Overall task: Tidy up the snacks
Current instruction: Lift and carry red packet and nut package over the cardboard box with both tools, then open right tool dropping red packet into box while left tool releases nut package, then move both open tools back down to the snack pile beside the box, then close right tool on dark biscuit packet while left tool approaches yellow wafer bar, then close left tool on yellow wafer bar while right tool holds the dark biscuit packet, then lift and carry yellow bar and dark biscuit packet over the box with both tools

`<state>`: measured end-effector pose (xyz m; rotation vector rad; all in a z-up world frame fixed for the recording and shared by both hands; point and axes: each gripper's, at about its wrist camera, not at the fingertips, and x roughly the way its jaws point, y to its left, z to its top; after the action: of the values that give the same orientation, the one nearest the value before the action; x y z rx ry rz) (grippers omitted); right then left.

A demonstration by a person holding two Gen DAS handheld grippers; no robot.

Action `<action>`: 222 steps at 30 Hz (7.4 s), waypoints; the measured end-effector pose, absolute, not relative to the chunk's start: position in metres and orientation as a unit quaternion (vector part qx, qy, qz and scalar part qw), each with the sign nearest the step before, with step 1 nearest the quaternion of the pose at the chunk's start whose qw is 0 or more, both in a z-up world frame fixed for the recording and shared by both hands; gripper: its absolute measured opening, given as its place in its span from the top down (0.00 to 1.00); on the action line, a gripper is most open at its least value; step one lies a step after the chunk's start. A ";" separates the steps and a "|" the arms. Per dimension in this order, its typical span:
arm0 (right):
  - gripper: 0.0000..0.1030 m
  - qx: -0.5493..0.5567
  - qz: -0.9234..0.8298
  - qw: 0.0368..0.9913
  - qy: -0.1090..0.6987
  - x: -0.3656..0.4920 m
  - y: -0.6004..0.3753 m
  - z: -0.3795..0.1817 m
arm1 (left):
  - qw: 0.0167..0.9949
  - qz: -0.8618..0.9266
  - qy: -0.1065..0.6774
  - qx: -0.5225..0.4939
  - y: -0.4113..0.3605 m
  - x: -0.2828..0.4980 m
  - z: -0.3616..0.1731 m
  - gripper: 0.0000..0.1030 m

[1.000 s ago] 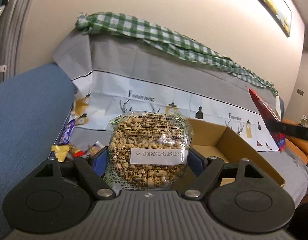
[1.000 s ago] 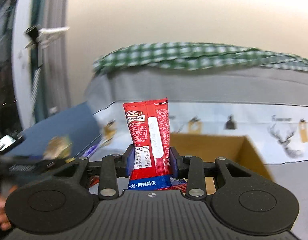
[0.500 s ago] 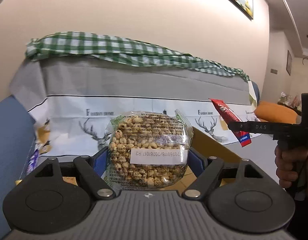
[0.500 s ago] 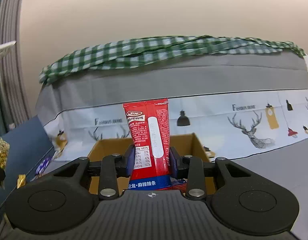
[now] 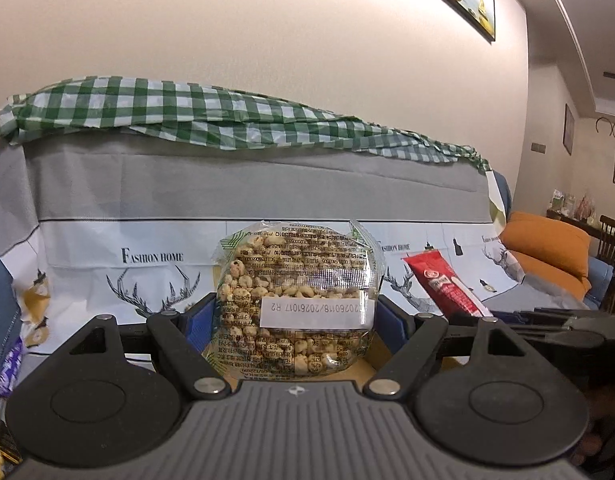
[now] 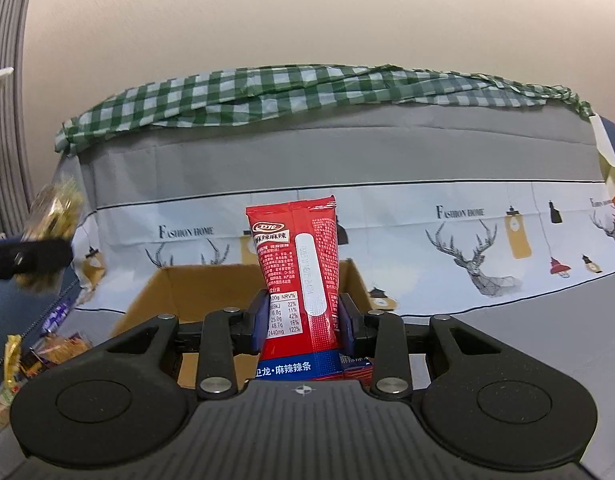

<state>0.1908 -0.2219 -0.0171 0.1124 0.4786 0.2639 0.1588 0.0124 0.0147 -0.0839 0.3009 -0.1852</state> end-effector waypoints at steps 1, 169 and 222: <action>0.65 0.053 0.128 0.962 0.237 0.191 -0.223 -0.018 | 0.983 -0.094 0.155 -0.039 0.010 0.159 0.008 0.18; 0.61 -0.056 0.323 0.849 0.414 0.095 0.051 -0.096 | 0.867 0.219 0.437 0.095 0.213 0.182 -0.101 0.62; 0.50 -0.030 0.321 0.819 0.475 0.104 0.047 -0.116 | 0.833 0.023 0.544 -0.095 0.198 0.152 -0.110 0.54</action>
<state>0.1039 0.0470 -0.1157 -0.0640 1.0108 0.6832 0.1525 0.1983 -0.1097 -0.2022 1.1526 0.0490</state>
